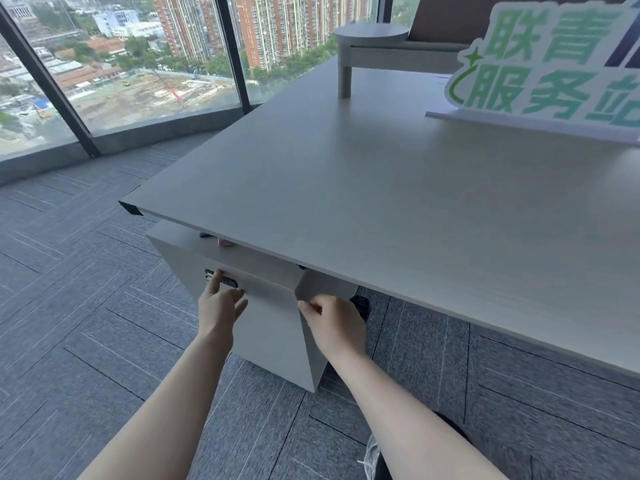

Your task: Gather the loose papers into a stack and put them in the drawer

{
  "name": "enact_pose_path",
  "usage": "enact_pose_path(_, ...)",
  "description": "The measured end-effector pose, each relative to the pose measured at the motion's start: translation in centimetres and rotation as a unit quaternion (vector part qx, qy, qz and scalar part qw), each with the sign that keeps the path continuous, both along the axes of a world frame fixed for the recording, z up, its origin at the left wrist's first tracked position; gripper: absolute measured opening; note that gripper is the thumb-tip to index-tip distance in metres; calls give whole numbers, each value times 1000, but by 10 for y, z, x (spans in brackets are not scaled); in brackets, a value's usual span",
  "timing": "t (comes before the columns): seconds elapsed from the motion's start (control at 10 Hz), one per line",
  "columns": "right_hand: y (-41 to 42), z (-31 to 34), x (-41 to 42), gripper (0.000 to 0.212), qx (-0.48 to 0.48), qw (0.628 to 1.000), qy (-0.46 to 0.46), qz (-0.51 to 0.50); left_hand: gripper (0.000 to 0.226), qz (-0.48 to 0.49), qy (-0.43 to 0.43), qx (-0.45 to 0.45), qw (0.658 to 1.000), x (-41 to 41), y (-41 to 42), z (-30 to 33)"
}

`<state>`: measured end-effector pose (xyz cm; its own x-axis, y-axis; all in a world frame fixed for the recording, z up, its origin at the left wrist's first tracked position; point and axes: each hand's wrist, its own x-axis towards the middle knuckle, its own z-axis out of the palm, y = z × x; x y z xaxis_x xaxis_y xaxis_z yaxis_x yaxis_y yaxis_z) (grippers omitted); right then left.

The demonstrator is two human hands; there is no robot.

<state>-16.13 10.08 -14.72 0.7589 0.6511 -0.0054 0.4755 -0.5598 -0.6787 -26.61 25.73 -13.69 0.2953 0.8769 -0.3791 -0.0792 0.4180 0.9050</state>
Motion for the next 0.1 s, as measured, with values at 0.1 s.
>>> enact_pose_path(0.1,-14,3,-2,47,38,999,5,-10,61,10,-15,16,1000,-4,-19,10)
